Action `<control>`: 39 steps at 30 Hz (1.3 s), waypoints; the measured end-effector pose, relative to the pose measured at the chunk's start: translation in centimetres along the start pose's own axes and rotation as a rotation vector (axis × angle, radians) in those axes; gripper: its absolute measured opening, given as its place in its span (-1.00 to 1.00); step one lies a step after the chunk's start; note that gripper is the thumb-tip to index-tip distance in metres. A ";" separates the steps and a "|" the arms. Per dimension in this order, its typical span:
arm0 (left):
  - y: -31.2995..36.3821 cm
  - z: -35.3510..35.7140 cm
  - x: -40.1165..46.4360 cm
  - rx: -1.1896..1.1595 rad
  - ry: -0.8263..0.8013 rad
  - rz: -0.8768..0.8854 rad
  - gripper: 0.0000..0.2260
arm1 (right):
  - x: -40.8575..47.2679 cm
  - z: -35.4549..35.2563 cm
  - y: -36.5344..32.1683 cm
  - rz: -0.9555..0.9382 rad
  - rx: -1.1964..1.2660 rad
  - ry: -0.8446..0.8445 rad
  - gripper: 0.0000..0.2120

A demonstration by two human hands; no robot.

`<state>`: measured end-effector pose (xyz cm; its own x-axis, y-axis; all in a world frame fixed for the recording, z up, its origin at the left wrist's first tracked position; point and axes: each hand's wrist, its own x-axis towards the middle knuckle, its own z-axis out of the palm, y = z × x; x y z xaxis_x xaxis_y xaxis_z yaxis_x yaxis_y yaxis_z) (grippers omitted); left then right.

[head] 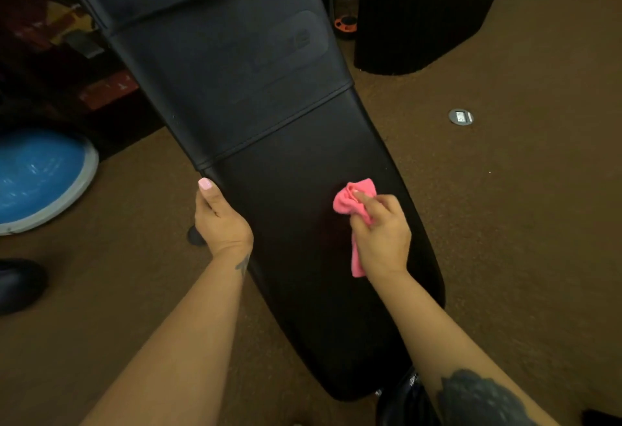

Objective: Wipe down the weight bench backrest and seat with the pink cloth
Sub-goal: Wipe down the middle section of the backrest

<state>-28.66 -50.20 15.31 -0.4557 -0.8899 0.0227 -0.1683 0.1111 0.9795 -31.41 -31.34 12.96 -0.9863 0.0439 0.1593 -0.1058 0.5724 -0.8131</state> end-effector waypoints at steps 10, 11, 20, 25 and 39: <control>0.1 -0.1 0.0 -0.003 -0.006 0.002 -0.50 | 0.0 -0.7 2.1 0.187 0.005 0.035 -0.68; 0.1 -0.1 0.0 -0.007 -0.006 0.003 -0.49 | 0.8 -0.5 1.4 0.177 0.029 0.058 -0.68; 0.7 -0.1 -0.4 -0.013 -0.026 -0.008 -0.71 | -0.2 -1.6 3.0 0.156 -0.004 0.003 -0.68; 0.5 0.1 -0.3 -0.017 -0.012 -0.014 -0.64 | 2.7 -1.1 0.7 0.108 0.034 0.056 -0.69; 0.4 0.0 -0.2 0.006 0.004 -0.011 -0.54 | 4.8 -1.4 0.3 0.222 0.051 0.111 -0.73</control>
<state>-28.59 -49.96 15.75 -0.4506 -0.8926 0.0129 -0.1782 0.1041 0.9785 -36.03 -29.82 14.28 -0.9663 0.2553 0.0324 0.1025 0.4971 -0.8616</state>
